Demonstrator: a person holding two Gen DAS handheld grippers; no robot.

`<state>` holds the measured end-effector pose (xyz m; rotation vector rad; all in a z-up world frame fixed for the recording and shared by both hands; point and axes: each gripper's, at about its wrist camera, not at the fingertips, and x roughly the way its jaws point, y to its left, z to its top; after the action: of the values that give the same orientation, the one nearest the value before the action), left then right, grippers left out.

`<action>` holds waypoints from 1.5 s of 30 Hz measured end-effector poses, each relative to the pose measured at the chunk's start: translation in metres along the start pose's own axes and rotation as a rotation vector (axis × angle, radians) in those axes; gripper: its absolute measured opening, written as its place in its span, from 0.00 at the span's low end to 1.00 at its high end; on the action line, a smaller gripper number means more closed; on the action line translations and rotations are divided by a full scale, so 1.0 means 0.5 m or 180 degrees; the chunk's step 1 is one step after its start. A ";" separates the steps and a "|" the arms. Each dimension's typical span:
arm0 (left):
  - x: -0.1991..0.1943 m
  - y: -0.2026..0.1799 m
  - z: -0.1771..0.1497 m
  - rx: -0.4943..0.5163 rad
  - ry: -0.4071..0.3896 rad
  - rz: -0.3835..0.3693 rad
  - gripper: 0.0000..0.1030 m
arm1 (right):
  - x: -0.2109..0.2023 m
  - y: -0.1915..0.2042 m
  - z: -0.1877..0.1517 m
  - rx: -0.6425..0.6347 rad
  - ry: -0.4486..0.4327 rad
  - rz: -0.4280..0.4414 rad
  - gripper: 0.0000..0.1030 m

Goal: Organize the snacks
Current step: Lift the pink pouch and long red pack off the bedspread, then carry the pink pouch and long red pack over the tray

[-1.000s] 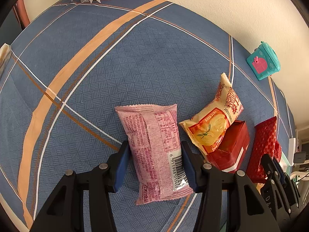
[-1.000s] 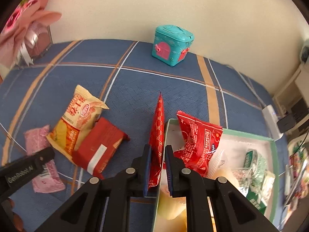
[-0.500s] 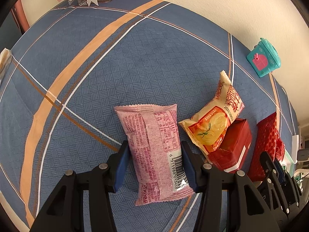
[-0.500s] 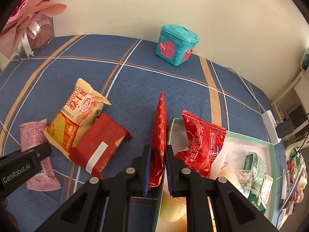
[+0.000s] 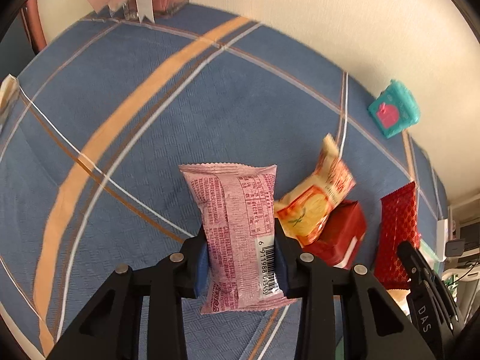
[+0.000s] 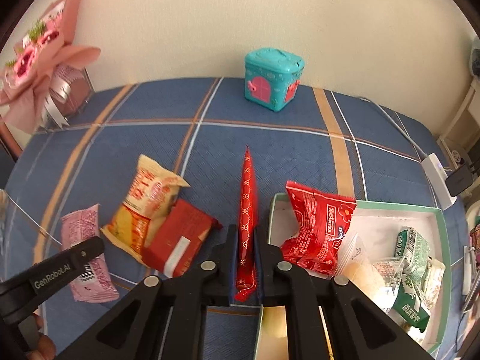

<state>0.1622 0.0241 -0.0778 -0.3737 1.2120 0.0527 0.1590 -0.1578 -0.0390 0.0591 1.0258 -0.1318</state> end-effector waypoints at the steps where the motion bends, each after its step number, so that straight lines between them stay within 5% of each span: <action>1: -0.010 0.000 0.002 0.0002 -0.0039 -0.0005 0.37 | -0.007 -0.002 0.003 0.0025 -0.0020 0.0044 0.10; 11: -0.101 -0.016 0.010 0.0090 -0.0334 -0.0057 0.37 | -0.102 -0.004 0.032 0.0090 -0.0290 0.0221 0.10; 25: -0.153 -0.076 -0.028 0.0321 -0.0460 -0.0096 0.37 | -0.145 -0.029 0.015 0.0176 -0.0223 0.0274 0.10; 45: -0.172 -0.264 -0.140 0.1122 -0.0211 -0.0629 0.37 | -0.191 -0.218 -0.057 0.0733 -0.0187 0.0120 0.10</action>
<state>0.0997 -0.1076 0.0141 -0.1791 1.0887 -0.3135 0.0709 -0.2550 0.0295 0.2824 0.9467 -0.2157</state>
